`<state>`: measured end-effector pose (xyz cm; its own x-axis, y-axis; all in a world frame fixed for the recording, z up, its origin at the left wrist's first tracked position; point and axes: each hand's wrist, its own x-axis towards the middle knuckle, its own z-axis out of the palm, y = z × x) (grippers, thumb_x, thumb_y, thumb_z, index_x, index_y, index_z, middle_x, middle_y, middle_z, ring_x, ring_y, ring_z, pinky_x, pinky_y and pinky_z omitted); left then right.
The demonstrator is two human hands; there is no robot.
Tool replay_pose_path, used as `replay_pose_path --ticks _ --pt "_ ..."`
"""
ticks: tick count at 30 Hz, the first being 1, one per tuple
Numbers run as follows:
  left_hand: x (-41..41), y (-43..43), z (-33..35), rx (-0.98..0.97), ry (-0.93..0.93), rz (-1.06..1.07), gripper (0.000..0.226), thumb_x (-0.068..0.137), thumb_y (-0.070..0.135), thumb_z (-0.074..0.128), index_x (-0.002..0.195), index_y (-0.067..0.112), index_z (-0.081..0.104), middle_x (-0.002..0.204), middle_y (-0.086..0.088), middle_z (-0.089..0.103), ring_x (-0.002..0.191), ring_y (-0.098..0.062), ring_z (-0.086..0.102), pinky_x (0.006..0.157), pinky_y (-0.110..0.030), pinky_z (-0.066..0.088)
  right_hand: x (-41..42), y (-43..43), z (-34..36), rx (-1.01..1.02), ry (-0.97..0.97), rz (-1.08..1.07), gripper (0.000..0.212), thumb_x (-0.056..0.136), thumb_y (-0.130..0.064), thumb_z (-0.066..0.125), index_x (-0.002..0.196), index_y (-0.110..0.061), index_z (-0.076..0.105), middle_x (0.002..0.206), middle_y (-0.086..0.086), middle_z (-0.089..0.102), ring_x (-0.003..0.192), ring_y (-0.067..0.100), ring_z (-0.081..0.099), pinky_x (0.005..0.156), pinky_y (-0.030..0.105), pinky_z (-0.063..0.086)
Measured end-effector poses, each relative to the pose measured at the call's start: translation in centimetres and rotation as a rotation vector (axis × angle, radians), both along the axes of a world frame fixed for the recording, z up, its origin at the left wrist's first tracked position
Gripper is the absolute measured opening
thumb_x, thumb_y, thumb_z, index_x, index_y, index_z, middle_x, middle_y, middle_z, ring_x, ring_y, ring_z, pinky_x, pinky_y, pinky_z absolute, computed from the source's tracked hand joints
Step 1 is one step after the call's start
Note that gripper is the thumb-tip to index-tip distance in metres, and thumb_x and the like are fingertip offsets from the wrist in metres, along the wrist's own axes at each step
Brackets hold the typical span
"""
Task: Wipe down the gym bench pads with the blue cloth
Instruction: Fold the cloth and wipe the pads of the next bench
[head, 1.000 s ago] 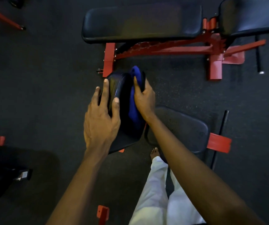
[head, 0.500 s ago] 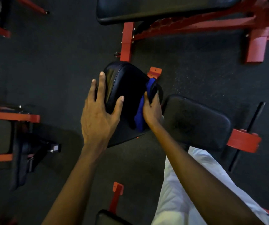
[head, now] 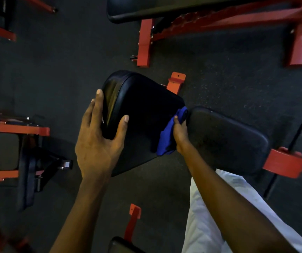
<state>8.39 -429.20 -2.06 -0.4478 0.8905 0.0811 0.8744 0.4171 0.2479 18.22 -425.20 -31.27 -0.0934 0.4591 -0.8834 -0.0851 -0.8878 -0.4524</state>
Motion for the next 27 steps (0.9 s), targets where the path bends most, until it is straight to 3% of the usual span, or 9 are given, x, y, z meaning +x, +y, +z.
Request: replay_pose_path --ticks 5,7,10,14,17,19,21,23,27 --pt "0.1 -1.9 -0.5 -0.019 0.022 0.06 0.075 0.098 0.058 0.058 0.161 0.039 0.023 0.158 -0.001 0.043 0.145 -0.015 0.041 0.11 -0.046 0.045 0.0 0.6 -2.1 -0.12 -0.063 -0.022 0.053 0.104 -0.045 0.047 0.152 -0.023 0.043 0.141 0.01 0.059 0.127 0.033 0.056 0.112 0.045 0.042" --pt "0.2 -3.8 -0.8 -0.019 0.014 0.083 0.077 0.098 0.056 0.058 0.162 0.038 0.02 0.16 -0.002 0.04 0.147 -0.017 0.037 0.116 -0.038 0.037 0.1 1.0 -2.4 -0.149 -0.022 -0.063 0.048 0.105 -0.038 0.048 0.148 -0.016 0.048 0.138 0.01 0.06 0.122 0.029 0.058 0.108 0.041 0.044" --pt "0.1 -7.1 -1.8 0.066 -0.084 0.113 0.077 0.098 0.045 0.062 0.162 0.025 0.024 0.158 -0.007 0.038 0.148 -0.018 0.035 0.115 -0.012 0.025 1.2 -0.4 -1.2 -0.235 0.091 -0.047 0.036 0.106 -0.03 0.05 0.135 -0.01 0.055 0.114 0.008 0.066 0.102 0.023 0.061 0.086 0.035 0.049" --pt "1.1 -10.3 -4.8 0.309 -0.21 0.176 0.079 0.104 0.034 0.059 0.161 0.001 0.016 0.163 -0.006 0.024 0.154 -0.013 0.023 0.123 -0.023 0.021 4.6 -3.1 0.2 -0.269 0.193 0.14 0.034 0.105 -0.031 0.054 0.129 -0.008 0.061 0.093 0.003 0.072 0.082 0.018 0.068 0.064 0.03 0.052" --pt "3.6 -12.3 -8.1 0.441 -0.431 0.309 0.074 0.108 0.025 0.051 0.159 -0.004 0.005 0.167 -0.019 0.014 0.155 -0.019 0.025 0.121 -0.018 0.024 8.7 -3.6 0.5 -0.004 0.014 0.319 0.026 0.104 -0.024 0.055 0.126 -0.013 0.062 0.11 0.012 0.072 0.095 0.023 0.067 0.083 0.036 0.057" --pt "5.2 -14.0 -11.4 0.427 -0.531 0.464 0.061 0.11 0.025 0.044 0.158 -0.004 0.018 0.164 -0.023 0.023 0.151 -0.021 0.032 0.115 -0.009 0.023 12.4 -3.4 0.3 0.214 -0.217 0.563 0.033 0.102 -0.025 0.057 0.134 -0.016 0.06 0.123 0.017 0.068 0.114 0.033 0.064 0.099 0.045 0.052" --pt "7.0 -16.2 -14.9 0.317 -0.617 0.652 0.057 0.11 0.028 0.04 0.158 0.0 0.027 0.163 -0.018 0.029 0.151 -0.022 0.03 0.112 -0.004 0.018 16.3 -3.1 -0.3 0.368 -0.467 0.855 0.043 0.101 -0.027 0.055 0.142 -0.016 0.052 0.133 0.019 0.062 0.123 0.041 0.058 0.102 0.048 0.048" --pt "9.1 -18.0 -18.4 0.142 -0.709 0.75 0.05 0.109 0.027 0.045 0.154 0.005 0.038 0.156 -0.015 0.04 0.145 -0.025 0.039 0.111 -0.014 0.026 19.5 -2.8 -1.3 0.501 -0.587 1.035 0.057 0.101 -0.03 0.057 0.152 -0.012 0.039 0.146 0.021 0.051 0.131 0.045 0.05 0.107 0.051 0.043" --pt "13.5 -18.9 -24.1 -0.238 -0.81 0.624 0.046 0.106 0.03 0.05 0.151 0.021 0.046 0.149 -0.013 0.046 0.13 -0.028 0.051 0.096 -0.031 0.036 22.5 -2.9 -4.2 0.617 -0.656 1.313 0.111 0.087 -0.061 0.067 0.162 -0.024 -0.006 0.17 0.013 0.007 0.149 0.048 0.019 0.118 0.064 0.026"
